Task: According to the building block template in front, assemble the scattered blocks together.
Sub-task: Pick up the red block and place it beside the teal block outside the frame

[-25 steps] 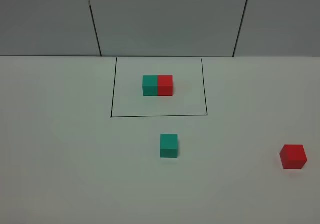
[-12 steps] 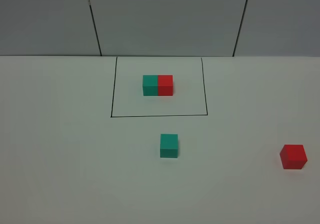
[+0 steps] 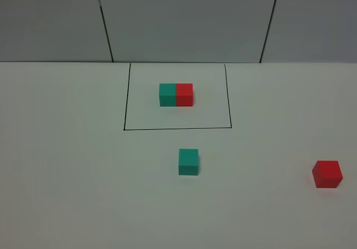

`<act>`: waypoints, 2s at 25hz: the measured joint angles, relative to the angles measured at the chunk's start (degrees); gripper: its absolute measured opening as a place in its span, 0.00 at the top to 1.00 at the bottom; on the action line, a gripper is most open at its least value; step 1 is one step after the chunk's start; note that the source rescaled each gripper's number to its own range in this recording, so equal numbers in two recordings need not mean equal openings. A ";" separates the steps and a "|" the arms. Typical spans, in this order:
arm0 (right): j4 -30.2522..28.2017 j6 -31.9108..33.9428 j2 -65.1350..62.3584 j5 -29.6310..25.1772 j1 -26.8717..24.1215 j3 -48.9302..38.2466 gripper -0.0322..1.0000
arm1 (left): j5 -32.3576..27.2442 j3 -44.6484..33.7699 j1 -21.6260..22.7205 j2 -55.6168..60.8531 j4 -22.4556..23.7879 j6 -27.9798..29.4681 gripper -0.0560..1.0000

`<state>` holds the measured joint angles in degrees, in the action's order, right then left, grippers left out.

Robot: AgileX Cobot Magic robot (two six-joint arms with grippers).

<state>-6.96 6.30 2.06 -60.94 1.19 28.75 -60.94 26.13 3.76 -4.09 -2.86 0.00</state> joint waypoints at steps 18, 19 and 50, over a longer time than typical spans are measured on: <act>0.00 0.00 0.00 0.00 0.00 0.00 0.41 | -0.06 0.00 0.58 4.28 0.00 0.72 0.13; 0.00 0.00 0.00 0.00 0.00 0.00 0.41 | -0.06 0.00 0.58 4.28 0.00 0.72 0.13; 0.00 0.00 0.00 0.00 0.00 0.00 0.41 | -0.06 0.00 -5.42 4.28 -0.62 0.99 0.13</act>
<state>-6.96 6.30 2.06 -60.94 1.19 28.75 -61.00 26.13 -1.65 0.19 -3.48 0.99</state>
